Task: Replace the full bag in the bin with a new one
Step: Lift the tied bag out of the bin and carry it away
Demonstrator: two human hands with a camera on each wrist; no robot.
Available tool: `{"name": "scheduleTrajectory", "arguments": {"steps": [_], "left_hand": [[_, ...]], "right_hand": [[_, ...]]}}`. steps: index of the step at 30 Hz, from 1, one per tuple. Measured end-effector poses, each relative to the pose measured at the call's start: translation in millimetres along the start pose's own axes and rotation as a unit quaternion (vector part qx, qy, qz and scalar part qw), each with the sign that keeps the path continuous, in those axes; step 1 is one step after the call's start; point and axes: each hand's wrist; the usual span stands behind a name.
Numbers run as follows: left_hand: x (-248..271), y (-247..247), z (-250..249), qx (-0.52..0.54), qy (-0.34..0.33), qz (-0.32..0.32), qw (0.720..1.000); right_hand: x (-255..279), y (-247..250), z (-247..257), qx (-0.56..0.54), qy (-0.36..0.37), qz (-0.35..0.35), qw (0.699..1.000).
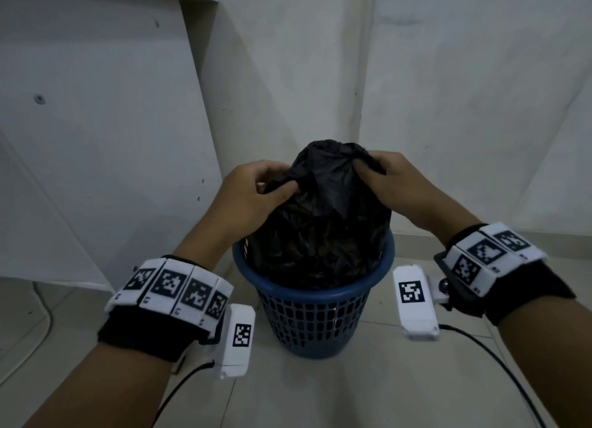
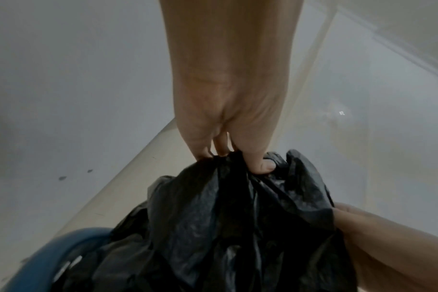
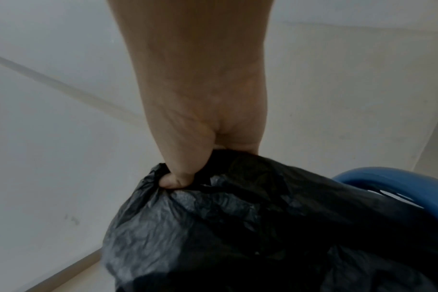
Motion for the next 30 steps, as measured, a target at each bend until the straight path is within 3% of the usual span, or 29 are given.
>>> {"name": "scheduleTrajectory", "arguments": {"steps": [7, 9, 11, 15, 19, 22, 26, 30], "left_hand": [[-2.4, 14.8, 13.5, 0.010, 0.029, -0.036, 0.999], [0.3, 7.4, 3.6, 0.075, 0.048, -0.043, 0.995], [6.2, -3.4, -7.8, 0.144, 0.024, -0.037, 0.989], [14.2, -20.6, -14.7, 0.033, -0.075, -0.012, 0.997], [19.5, -25.1, -13.5, -0.084, -0.092, 0.033, 0.992], [22.1, -33.4, -10.0, -0.064, -0.039, 0.072, 0.995], [25.8, -34.7, -22.0, 0.094, 0.094, 0.140, 0.981], [24.1, -29.4, -32.4, 0.191, 0.188, 0.130, 0.955]], "right_hand": [[1.8, 2.3, -1.7, 0.007, -0.041, -0.012, 0.999], [1.3, -3.3, 0.0, -0.008, -0.060, -0.004, 0.998], [-0.3, -8.3, -0.3, -0.052, -0.083, -0.010, 0.995], [-0.8, -9.5, -4.8, -0.154, -0.111, -0.002, 0.982], [2.5, -6.1, -7.9, -0.232, -0.131, -0.025, 0.964], [6.6, -5.7, -13.3, -0.230, -0.137, -0.014, 0.963], [11.0, -8.7, -16.4, -0.197, -0.115, -0.005, 0.974], [11.1, -8.0, -14.5, -0.204, -0.107, 0.063, 0.971]]}}
Point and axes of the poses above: each hand's wrist, its own x-axis away from the middle knuckle, its own y-axis out of the back of the hand, z = x × y, and after that the axes turned 15 degrees about -x, right-handed
